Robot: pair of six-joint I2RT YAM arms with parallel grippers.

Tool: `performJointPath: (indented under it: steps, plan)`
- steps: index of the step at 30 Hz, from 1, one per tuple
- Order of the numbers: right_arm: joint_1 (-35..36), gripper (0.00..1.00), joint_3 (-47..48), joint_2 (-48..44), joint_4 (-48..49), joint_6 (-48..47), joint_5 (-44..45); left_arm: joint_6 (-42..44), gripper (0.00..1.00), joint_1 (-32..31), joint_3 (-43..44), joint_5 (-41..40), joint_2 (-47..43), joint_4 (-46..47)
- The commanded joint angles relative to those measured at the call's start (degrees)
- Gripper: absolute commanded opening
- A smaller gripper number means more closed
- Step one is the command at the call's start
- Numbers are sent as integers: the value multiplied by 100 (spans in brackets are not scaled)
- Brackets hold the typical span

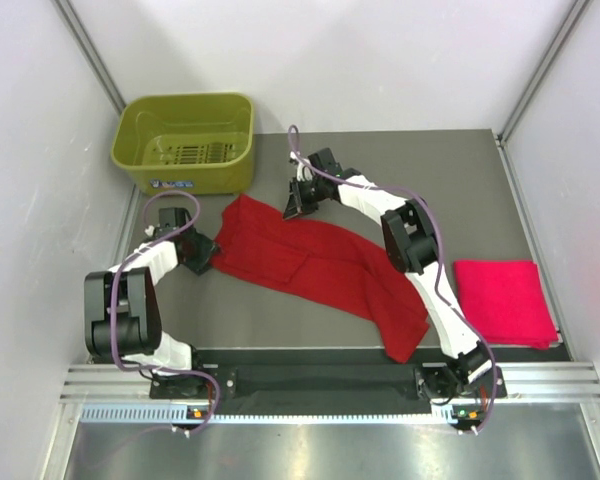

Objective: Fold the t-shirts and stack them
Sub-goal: Fold the tshirt

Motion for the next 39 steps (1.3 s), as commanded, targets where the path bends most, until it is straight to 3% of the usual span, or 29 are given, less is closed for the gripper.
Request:
performJointPath:
  steps: [1, 3, 6, 7, 13, 17, 32, 35, 39]
  plan:
    - [-111, 0, -1, -65, -35, 119, 190, 17, 49, 29, -108, 88, 332, 399]
    - [-286, 0, -458, -250, 52, 181, 357, 25, 26, 11, -117, 202, 446, 627]
    - [-532, 0, -1143, -724, 245, 198, 464, 25, 12, -173, -47, 282, 569, 777]
    - [-612, 0, -1310, -952, 289, 207, 463, 8, 1, -243, -29, 273, 596, 821]
    - [-1192, 0, -2365, -1735, 544, 163, 604, -115, 0, -1455, 594, -253, 973, 734]
    - [-1561, 0, -2805, -2017, 641, 67, 736, -63, 0, -2167, 1707, -780, 1544, 531]
    - [-2405, 0, -2438, -1684, 1124, 566, 1131, 1351, 0, -2388, 6980, -1599, 4866, 153]
    - [-2388, 0, -2358, -1578, 1388, 821, 1079, 1335, 0, -2397, 7572, -1512, 5324, 223]
    - [-2449, 0, -2296, -1560, 1423, 778, 1289, 1045, 0, -2441, 7284, -1318, 5377, 924]
